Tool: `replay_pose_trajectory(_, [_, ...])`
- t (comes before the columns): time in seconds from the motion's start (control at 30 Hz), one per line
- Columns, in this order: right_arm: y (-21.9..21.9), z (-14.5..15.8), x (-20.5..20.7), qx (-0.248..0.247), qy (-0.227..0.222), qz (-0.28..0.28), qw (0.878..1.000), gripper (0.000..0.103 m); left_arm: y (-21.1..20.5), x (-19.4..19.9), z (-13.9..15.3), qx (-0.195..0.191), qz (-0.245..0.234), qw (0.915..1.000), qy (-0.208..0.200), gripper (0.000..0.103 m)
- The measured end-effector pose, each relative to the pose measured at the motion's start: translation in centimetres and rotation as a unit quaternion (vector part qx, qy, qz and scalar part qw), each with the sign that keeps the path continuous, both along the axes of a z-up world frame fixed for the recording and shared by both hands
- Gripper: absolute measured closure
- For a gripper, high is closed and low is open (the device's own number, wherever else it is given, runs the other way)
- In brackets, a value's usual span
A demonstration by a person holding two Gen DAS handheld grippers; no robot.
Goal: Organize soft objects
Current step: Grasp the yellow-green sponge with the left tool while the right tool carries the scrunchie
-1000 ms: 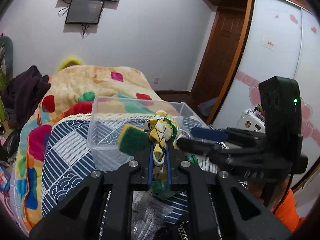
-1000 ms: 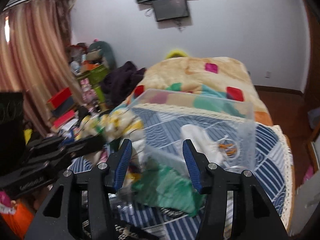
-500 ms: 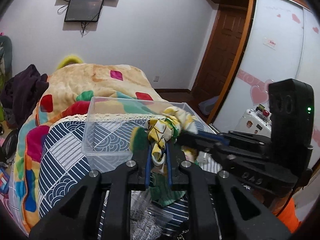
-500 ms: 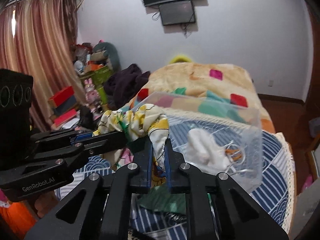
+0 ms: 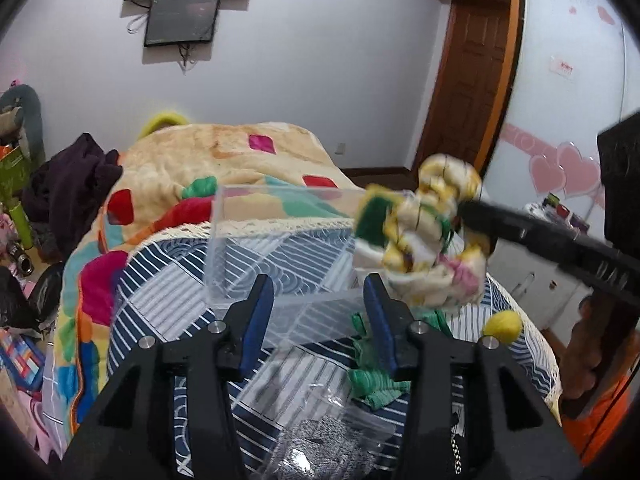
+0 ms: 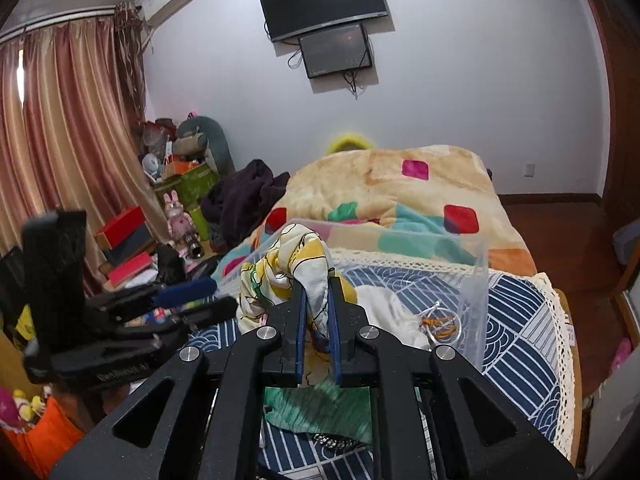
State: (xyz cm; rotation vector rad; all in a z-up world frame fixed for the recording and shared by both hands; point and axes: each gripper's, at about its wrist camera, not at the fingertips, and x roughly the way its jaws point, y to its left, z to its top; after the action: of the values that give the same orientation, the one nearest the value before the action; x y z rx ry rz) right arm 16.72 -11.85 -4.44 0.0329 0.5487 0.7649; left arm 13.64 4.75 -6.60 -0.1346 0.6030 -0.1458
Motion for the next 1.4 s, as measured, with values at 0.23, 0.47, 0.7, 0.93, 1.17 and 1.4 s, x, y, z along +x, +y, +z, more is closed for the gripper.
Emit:
replay_pose_trajectory(0.23, [0.2,0.5,-0.5,0.015,0.004,0.033,0.999,0.094,-1.0,0.1,0.2,-0.011,-0.035,0.9993,-0.006,0.053])
replay_pose_trajectory(0.47, [1.8,-0.2,-0.2,0.003,0.015,0.061,0.998,0.094,-1.5,0.5,1.2,-0.008,-0.048,0.9985,-0.024,0.045])
replay_pose_trajectory(0.7, [1.8,-0.4,-0.1,0.012,0.026,0.088,0.996,0.094,-1.1,1.4,0.6,-0.029,-0.052,0.9981,-0.012,0.045])
replay_pose_trajectory(0.93, [1.4,-0.6,-0.2,0.027,0.037,0.117,0.992,0.094,-0.5,1.2,0.5,-0.033,-0.059,0.9974,-0.025,0.045])
replay_pose_trajectory(1.17, [1.8,-0.6,-0.2,0.019,0.035,0.113,0.993,0.094,-1.1,1.5,0.6,-0.018,-0.057,0.998,-0.02,0.077])
replay_pose_trajectory(1.4, [1.1,-1.0,0.8,-0.001,0.031,0.06,0.998,0.094,0.0,2.0,0.5,-0.019,-0.03,0.9993,-0.014,0.08])
